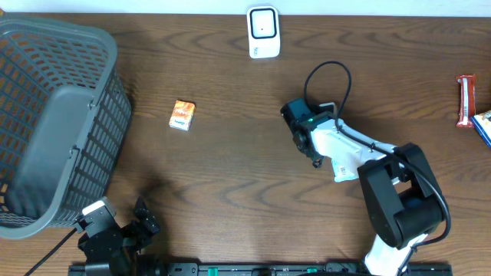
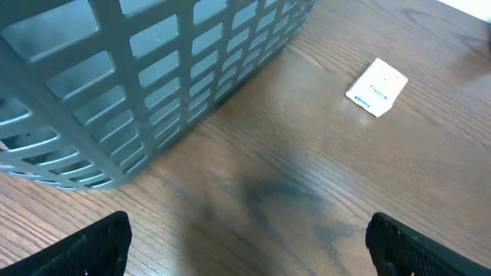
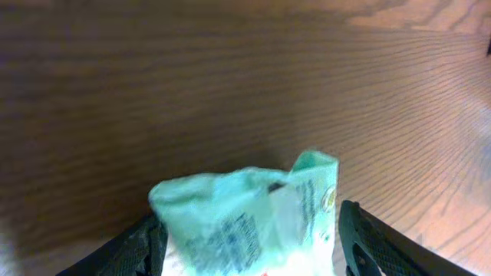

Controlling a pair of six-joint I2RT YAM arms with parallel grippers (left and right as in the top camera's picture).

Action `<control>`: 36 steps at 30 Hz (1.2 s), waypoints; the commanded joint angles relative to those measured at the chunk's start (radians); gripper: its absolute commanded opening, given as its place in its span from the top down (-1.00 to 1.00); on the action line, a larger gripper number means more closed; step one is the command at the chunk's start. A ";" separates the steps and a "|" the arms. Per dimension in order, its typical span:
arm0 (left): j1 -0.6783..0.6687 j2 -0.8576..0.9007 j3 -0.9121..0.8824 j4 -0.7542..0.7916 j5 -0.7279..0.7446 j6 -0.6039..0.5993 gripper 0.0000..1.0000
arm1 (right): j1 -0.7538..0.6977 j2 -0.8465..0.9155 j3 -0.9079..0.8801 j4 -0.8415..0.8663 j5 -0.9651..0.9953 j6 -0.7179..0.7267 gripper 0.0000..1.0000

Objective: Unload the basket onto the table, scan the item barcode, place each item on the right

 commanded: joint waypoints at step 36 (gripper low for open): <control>0.003 0.000 0.002 0.000 -0.006 -0.001 -0.96 | -0.150 0.036 -0.011 0.441 -1.777 0.035 0.97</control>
